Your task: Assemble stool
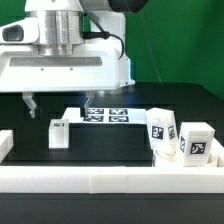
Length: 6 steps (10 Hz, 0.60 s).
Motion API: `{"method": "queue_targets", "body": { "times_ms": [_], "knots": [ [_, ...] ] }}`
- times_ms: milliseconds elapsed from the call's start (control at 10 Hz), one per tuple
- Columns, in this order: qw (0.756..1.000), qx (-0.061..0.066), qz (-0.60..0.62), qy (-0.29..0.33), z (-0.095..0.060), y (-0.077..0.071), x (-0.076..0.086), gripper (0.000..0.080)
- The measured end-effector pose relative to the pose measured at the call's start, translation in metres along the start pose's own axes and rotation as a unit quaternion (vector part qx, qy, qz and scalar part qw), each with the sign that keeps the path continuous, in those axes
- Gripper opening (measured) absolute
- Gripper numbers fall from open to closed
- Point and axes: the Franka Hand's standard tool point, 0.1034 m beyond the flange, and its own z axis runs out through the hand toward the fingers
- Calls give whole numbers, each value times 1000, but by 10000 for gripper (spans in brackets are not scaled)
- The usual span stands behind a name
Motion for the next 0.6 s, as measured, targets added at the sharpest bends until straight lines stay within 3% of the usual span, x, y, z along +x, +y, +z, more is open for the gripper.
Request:
{"method": "queue_targets", "body": {
  "times_ms": [300,600],
  "knots": [
    [996,1,25,-89,20,6,-8,649],
    [979,29,29,-198,18,-2,-17,649]
  ]
}}
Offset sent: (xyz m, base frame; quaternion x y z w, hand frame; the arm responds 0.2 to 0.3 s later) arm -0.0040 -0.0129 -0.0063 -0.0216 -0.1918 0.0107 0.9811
